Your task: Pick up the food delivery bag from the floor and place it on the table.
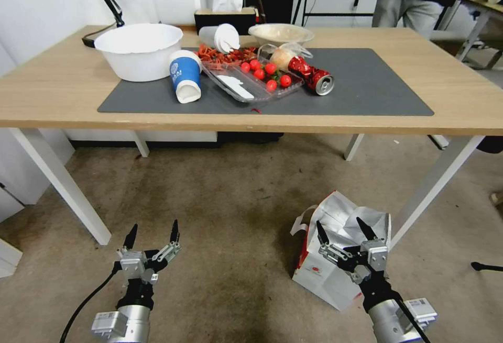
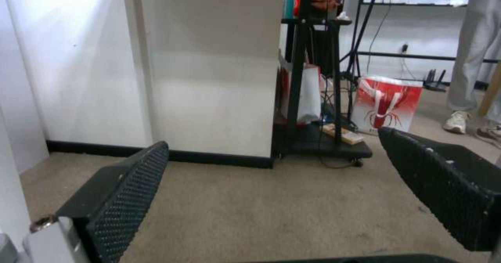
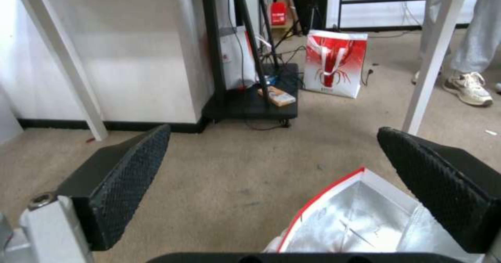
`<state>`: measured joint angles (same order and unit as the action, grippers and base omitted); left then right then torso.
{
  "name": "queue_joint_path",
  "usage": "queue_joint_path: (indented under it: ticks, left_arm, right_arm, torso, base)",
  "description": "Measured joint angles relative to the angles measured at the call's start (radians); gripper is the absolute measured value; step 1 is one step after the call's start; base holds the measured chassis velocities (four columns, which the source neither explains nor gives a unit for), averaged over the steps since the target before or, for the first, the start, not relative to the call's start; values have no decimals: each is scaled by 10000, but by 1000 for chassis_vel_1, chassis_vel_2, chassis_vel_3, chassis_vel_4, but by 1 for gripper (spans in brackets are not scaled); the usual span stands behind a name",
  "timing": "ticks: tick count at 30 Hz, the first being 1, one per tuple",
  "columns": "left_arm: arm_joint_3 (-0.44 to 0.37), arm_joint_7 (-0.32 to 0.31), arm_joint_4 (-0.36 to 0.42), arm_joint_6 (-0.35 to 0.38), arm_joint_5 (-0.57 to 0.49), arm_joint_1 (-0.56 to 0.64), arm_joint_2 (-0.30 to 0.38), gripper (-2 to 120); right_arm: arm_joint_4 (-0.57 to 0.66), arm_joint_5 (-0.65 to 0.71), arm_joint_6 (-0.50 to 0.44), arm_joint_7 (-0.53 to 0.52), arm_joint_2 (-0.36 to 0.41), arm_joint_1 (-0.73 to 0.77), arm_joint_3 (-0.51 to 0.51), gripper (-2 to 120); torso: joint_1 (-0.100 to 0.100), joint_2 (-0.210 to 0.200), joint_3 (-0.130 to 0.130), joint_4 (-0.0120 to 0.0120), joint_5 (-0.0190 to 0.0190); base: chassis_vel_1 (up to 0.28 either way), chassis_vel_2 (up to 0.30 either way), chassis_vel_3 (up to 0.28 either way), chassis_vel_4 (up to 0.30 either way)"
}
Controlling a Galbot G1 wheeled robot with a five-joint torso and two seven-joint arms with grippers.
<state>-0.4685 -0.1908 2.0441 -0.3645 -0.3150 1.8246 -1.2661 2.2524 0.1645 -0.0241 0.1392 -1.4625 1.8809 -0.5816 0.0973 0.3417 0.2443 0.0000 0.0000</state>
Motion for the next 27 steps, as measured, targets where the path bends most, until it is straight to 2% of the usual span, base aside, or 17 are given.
queue_joint_path:
  ticks: [4, 27]
  left_arm:
    - [-1, -5, 0, 0, -3, -7, 0, 100]
    - [-2, -58, -64, -41, -74, -20, 3, 100]
  right_arm:
    - [-10, 0, -1, 2, 0, -2, -1, 100]
    - [-85, -15, -54, 35, -47, 20, 1, 100]
  torso:
    - [-34, -88, -54, 0, 0]
    - [-303, -1036, -732, 0, 0]
  base:
    - [0, 0, 0, 0]
    - [0, 0, 0, 0]
